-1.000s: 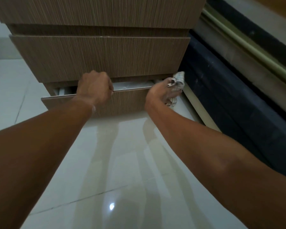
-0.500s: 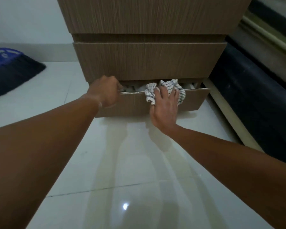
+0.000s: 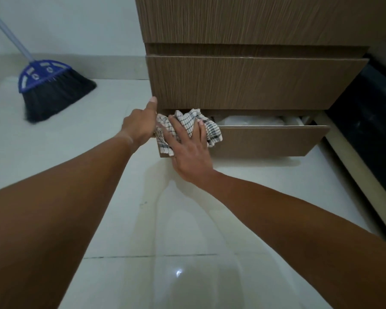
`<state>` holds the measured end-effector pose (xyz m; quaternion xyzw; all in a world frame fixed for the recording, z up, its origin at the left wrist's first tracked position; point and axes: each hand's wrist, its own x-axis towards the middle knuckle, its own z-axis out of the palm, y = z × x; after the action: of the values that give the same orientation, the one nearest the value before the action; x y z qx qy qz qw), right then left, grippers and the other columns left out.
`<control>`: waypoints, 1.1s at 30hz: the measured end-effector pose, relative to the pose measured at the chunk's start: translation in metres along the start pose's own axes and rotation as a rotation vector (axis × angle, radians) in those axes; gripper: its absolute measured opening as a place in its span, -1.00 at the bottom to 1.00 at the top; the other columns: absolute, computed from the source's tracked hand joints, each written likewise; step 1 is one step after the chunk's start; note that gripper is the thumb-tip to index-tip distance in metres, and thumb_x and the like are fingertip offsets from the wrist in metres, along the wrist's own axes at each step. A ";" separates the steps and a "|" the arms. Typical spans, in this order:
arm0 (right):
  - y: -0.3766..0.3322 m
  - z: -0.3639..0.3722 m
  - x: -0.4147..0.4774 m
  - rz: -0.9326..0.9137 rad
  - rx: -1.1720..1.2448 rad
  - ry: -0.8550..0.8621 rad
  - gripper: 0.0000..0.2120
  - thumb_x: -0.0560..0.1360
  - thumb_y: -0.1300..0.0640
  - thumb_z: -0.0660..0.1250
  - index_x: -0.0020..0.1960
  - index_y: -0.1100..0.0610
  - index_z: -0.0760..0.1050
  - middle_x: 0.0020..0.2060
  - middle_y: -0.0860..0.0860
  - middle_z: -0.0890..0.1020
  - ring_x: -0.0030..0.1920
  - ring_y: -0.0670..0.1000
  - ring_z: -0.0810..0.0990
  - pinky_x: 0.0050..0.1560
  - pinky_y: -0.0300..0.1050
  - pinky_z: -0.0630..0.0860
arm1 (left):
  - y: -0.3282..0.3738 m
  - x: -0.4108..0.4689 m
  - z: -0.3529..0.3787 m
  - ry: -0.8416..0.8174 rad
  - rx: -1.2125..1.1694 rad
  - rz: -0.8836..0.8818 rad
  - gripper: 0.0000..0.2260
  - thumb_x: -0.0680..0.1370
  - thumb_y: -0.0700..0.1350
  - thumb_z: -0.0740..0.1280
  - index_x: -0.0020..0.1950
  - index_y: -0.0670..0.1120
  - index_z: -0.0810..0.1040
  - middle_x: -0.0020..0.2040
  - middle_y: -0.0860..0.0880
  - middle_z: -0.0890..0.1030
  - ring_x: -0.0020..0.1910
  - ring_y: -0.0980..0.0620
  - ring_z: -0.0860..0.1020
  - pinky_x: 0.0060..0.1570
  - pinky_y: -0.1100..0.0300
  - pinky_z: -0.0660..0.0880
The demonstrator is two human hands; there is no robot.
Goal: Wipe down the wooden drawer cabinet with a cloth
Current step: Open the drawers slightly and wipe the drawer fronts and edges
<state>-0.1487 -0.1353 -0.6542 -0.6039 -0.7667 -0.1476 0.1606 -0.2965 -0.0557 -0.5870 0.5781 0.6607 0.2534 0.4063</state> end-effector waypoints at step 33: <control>0.105 0.004 -0.018 -0.815 -0.635 -0.268 -0.44 0.55 0.02 0.10 0.55 0.03 0.32 0.52 0.05 0.37 0.62 0.10 0.09 0.59 0.09 -0.25 | 0.037 -0.052 0.022 0.243 0.629 0.262 -0.40 0.55 0.39 0.12 -0.08 -0.12 0.63 -0.11 -0.14 0.65 -0.11 -0.21 0.60 -0.14 0.08 0.45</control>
<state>-0.0428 -0.1260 -0.6622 -0.2896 -0.8704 -0.3443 -0.2000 -0.2575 -0.1017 -0.5564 0.7204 0.6699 0.1547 0.0913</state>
